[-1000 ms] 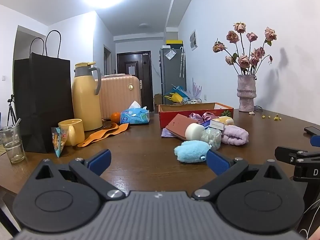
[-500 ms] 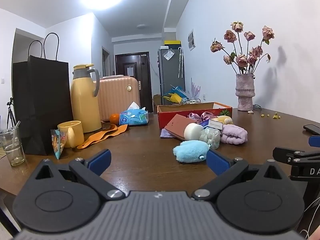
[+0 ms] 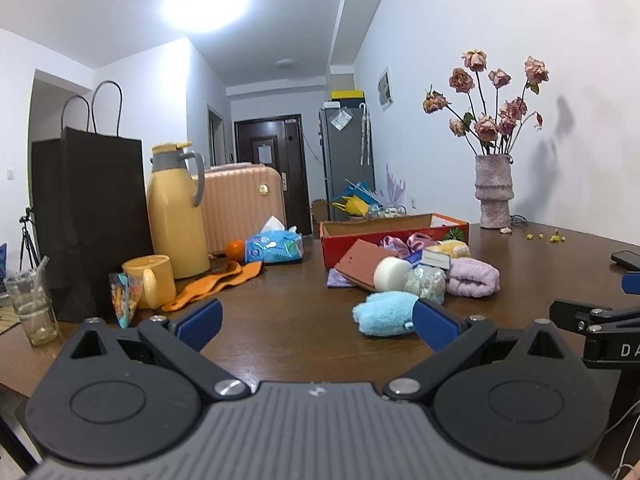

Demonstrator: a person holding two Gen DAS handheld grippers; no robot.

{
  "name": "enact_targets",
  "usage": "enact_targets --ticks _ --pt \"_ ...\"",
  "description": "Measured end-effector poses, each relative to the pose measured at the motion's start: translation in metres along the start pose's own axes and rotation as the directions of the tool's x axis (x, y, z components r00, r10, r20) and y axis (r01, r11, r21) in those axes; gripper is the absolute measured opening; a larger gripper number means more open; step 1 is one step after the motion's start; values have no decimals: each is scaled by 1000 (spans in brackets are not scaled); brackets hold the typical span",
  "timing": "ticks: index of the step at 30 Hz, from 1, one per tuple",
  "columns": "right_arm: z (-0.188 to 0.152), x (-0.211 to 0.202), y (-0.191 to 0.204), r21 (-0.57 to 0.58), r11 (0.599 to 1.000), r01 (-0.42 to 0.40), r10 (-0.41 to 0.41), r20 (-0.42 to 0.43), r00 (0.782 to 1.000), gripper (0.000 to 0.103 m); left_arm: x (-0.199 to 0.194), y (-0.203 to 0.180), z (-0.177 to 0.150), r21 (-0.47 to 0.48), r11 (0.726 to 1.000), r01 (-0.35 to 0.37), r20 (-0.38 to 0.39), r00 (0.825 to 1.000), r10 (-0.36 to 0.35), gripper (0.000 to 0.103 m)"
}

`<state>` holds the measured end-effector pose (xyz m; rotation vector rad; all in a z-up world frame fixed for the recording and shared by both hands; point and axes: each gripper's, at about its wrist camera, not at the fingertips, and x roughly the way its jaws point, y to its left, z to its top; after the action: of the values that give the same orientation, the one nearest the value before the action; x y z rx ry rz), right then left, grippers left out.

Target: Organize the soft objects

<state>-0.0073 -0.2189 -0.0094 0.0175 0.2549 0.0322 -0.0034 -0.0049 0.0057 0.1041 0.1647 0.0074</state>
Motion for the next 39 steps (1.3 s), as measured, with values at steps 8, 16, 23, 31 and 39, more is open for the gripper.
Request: enact_targets --ticks 8,16,23,31,39 --pt "1 1 -6 14 1000 11 -11 7 1000 103 -2 -7 -3 27 1000 12 6 1000 -12 103" --pt "-3 2 3 -11 1000 -6 6 6 1000 103 1 0 -8 5 1000 1 -14 1000 -1 103" --pt "-6 6 2 -23 1000 14 -14 -1 1000 103 9 1 -12 -20 1000 11 -50 999 -12 103" --pt "-6 4 -7 11 1000 27 -27 1 1000 103 12 0 -12 -13 1000 0 -55 998 -1 103" --pt "-7 10 0 -2 1000 10 -10 -11 1000 103 10 -4 -13 39 999 -10 -40 999 11 103"
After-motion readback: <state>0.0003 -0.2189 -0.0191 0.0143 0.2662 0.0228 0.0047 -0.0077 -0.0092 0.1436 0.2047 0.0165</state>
